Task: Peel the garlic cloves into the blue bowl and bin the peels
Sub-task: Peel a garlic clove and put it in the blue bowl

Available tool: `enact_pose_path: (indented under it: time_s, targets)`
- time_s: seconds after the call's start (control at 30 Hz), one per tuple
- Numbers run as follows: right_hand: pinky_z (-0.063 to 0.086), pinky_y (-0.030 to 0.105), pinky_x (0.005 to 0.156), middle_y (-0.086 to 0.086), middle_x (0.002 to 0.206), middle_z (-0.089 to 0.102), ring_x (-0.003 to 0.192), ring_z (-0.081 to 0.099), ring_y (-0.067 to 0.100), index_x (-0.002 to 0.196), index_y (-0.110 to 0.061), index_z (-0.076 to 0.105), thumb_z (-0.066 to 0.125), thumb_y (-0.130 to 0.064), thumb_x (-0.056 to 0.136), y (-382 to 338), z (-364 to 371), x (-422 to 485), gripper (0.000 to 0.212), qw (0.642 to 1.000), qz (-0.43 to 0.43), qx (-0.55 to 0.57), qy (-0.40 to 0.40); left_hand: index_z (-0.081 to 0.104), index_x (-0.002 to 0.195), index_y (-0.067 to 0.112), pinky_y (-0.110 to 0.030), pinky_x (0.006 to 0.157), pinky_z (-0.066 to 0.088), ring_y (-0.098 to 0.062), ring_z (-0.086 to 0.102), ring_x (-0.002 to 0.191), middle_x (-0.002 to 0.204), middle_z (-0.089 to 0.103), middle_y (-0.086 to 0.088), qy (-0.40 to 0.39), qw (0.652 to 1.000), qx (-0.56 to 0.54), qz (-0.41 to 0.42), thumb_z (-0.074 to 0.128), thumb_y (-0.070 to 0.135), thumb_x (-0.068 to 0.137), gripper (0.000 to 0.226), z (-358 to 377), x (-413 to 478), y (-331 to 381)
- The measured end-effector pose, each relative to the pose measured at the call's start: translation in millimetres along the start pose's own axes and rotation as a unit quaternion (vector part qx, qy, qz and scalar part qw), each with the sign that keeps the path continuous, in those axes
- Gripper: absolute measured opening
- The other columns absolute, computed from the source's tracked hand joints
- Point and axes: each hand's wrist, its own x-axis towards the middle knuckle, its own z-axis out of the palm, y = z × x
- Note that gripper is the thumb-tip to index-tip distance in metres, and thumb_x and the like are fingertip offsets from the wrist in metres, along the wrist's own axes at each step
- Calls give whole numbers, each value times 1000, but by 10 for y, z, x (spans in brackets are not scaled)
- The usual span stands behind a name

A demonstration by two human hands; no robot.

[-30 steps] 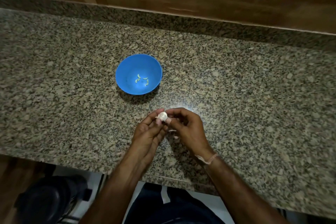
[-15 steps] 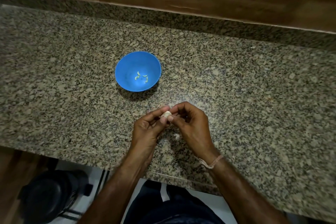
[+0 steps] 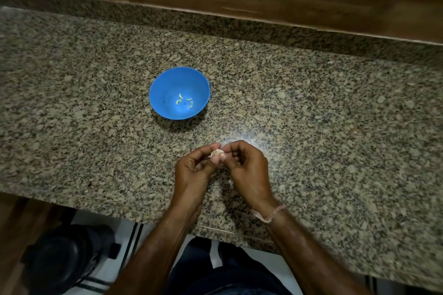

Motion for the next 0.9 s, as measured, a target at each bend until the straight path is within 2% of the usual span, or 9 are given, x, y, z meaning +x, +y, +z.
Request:
enact_pose_path:
  time_s: [0.07,0.13,0.23,0.3,0.37,0.47,0.53,0.67,0.9]
  targets:
    - [52,13,69,-6,87,73,80,67,5,94,-14,71,74,-9,95,41,20,-11,6,999,-17,-26,11,74,117,10,-23,85,59,-12,74,104,109,79,1,19,999,33,-4,72,1,92,27,-15,44,-50]
    - [47,8,65,-6,84,71,77,64,0,94,-14,69,73,-10,96,118,1,-6,6,998,-20,-60,19,76,115,18,-23,83,60,-13,74,98,106,78,-1,45,989,141,25,73,5,93,25,-84,137,-119]
    - [45,9,62,-10,78,68,71,63,-2,89,-16,68,72,-8,95,318,-71,6,11,992,-13,-126,-1,75,114,14,-12,76,52,-7,64,85,107,68,1,89,927,345,118,74,5,92,24,-191,319,-174]
    - [52,21,63,-9,75,69,70,65,3,85,-19,67,71,-8,95,453,-76,20,16,982,-20,-184,-28,72,120,12,-26,82,52,-11,60,90,112,64,-1,83,891,423,142,74,3,91,30,-229,436,-199]
    - [56,35,67,-7,74,69,71,66,10,83,-21,65,70,-12,95,518,-21,63,16,972,-33,-227,-48,64,131,12,-28,82,46,-17,56,105,121,58,-4,68,865,472,154,77,7,89,44,-268,498,-262]
    - [57,40,69,-6,77,71,73,68,14,87,-20,69,71,-17,95,536,67,149,9,968,-59,-235,-61,50,135,13,-36,84,45,-24,49,115,127,50,-7,120,831,514,173,81,23,86,59,-312,364,-432]
    - [56,41,70,-4,79,71,75,66,15,87,-19,70,70,-17,95,560,99,173,8,963,-81,-248,-64,49,127,15,-38,80,46,-23,49,107,119,51,-4,154,840,489,174,78,30,88,50,-337,198,-577]
    - [49,39,69,-3,83,61,78,54,15,84,-17,65,70,-14,94,636,136,137,11,937,-126,-319,-60,56,113,20,-35,76,39,-20,50,98,106,57,3,104,842,501,171,72,35,93,29,-460,110,-782]
    - [32,31,63,-9,80,47,77,43,13,80,-16,59,71,-11,90,662,173,155,16,917,-156,-363,-57,59,101,30,-32,71,35,-12,45,91,96,46,17,99,856,487,139,78,38,88,24,-507,178,-739]
